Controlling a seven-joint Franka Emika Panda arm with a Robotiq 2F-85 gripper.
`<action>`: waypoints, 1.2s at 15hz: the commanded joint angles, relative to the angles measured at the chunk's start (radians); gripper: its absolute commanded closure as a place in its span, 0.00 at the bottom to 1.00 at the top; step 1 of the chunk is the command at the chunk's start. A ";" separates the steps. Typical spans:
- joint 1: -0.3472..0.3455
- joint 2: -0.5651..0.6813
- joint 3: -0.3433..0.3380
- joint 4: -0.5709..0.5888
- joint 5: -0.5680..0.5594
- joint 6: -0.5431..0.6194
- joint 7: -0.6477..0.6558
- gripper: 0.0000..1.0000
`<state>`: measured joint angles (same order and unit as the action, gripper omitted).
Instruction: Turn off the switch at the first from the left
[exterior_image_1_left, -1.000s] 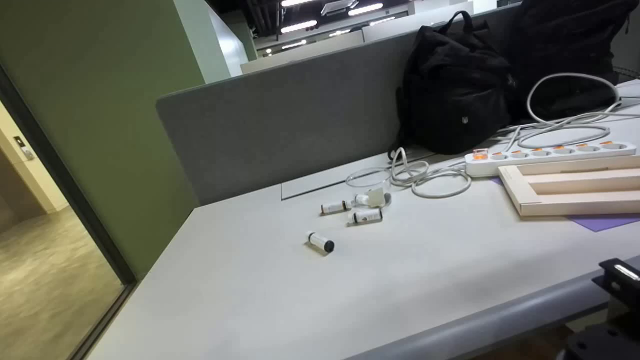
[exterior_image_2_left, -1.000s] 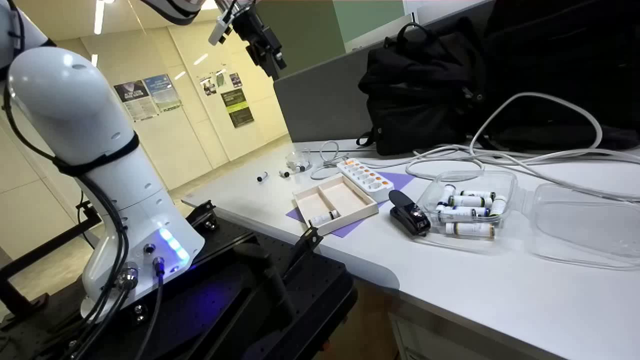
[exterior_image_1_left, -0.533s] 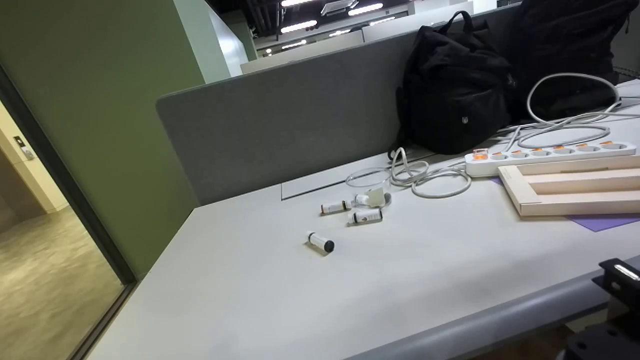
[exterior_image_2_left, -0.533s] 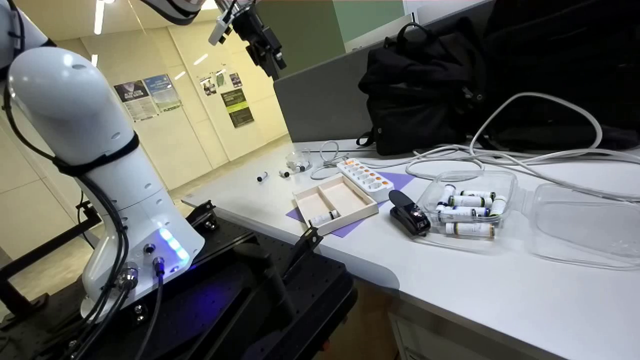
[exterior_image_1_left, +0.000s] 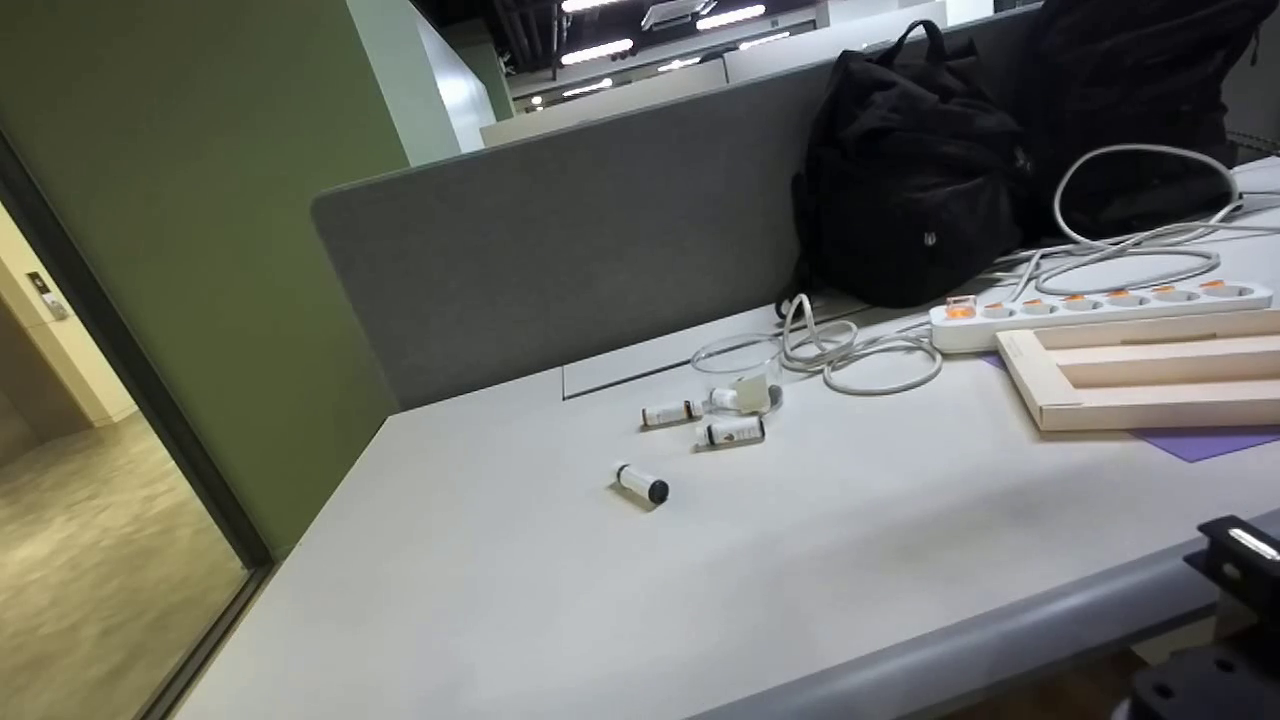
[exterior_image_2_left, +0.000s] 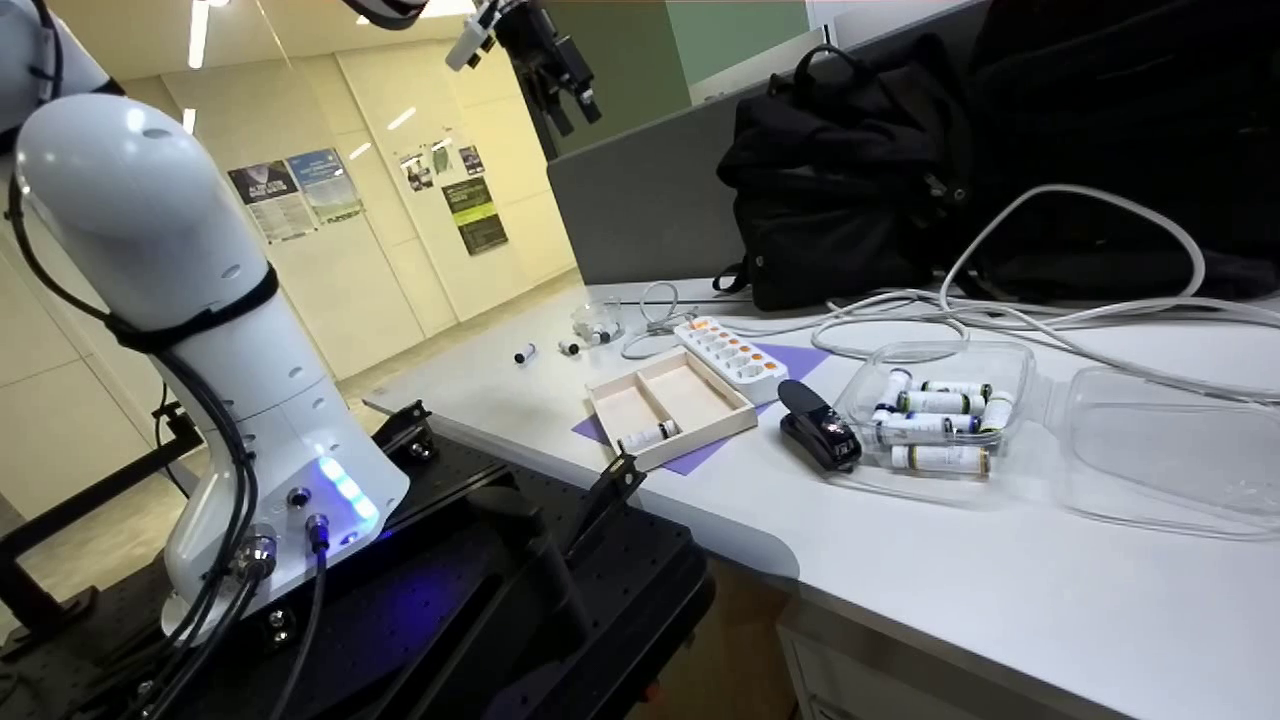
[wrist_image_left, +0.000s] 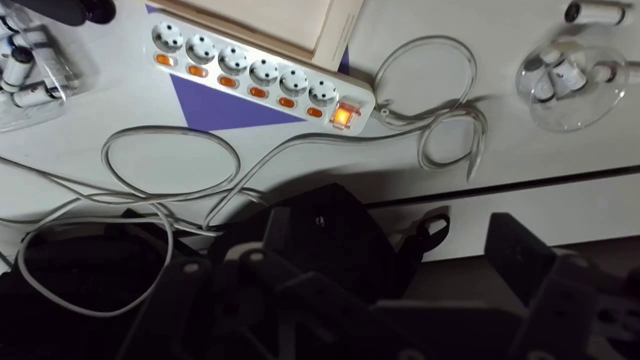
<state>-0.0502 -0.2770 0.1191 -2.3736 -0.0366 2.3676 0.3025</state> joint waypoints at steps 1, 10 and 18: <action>0.004 0.230 -0.095 0.202 0.103 0.035 -0.109 0.00; -0.001 0.436 -0.143 0.350 0.176 -0.050 -0.158 0.00; -0.035 0.634 -0.153 0.545 0.273 -0.181 -0.185 0.32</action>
<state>-0.0641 0.2154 -0.0195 -1.9746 0.1856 2.2414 0.1217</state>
